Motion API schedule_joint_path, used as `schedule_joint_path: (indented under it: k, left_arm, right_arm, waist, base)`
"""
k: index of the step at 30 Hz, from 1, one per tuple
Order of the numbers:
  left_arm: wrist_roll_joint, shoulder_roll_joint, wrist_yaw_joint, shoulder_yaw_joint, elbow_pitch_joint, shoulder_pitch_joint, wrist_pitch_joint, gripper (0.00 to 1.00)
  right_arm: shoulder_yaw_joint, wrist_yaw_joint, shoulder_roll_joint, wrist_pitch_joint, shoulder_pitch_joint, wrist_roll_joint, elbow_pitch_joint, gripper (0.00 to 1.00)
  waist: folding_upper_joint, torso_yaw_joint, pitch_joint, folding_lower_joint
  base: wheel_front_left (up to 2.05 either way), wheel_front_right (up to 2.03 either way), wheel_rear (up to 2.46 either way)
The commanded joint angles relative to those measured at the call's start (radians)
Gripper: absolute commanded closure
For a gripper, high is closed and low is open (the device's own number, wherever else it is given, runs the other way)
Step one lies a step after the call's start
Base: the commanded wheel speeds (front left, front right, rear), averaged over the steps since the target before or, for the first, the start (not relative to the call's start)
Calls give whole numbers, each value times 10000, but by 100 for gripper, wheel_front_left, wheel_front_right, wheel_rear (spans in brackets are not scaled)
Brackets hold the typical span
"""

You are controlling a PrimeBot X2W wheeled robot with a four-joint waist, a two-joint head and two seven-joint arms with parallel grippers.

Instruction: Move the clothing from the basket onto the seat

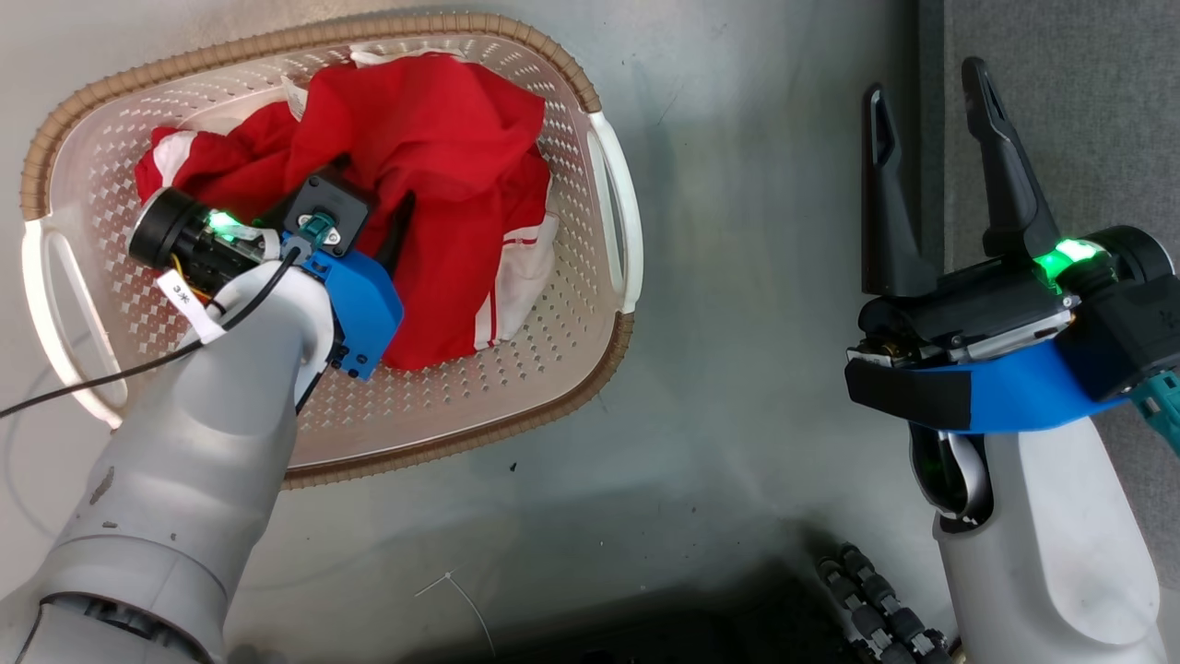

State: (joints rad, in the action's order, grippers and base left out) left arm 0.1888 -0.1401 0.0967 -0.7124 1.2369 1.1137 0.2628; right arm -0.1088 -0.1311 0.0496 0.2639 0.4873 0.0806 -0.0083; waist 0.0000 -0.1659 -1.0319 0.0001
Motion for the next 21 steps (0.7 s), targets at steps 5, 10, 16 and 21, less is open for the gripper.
schedule_joint_path:
  k: [5, 10, 16, 21]
  left_arm:
    - [14, -26, 4, -134, 323, 160, 9, 100]
    - [63, -3, 114, -240, 418, 216, 9, 100]
    - [201, 110, 233, -333, 437, 184, 28, 100]
    - [423, 216, 294, -278, -70, -92, 27, 100]
  right_arm:
    - [19, 7, 13, 11, -62, -1, -99, 0]
    - [38, 7, 13, 10, 9, 53, -25, 0]
    - [11, 7, 13, 10, 112, 97, 99, 0]
    - [30, 7, 13, 10, 137, 104, 214, 0]
  waist:
    - [0, -16, -64, -1]
    - [0, -14, 0, -1]
    - [0, 9, 213, -1]
    - [0, 112, 505, -1]
  base:
    - [0, 0, 0]
    - [0, 0, 0]
    - [0, 0, 0]
    - [0, 0, 0]
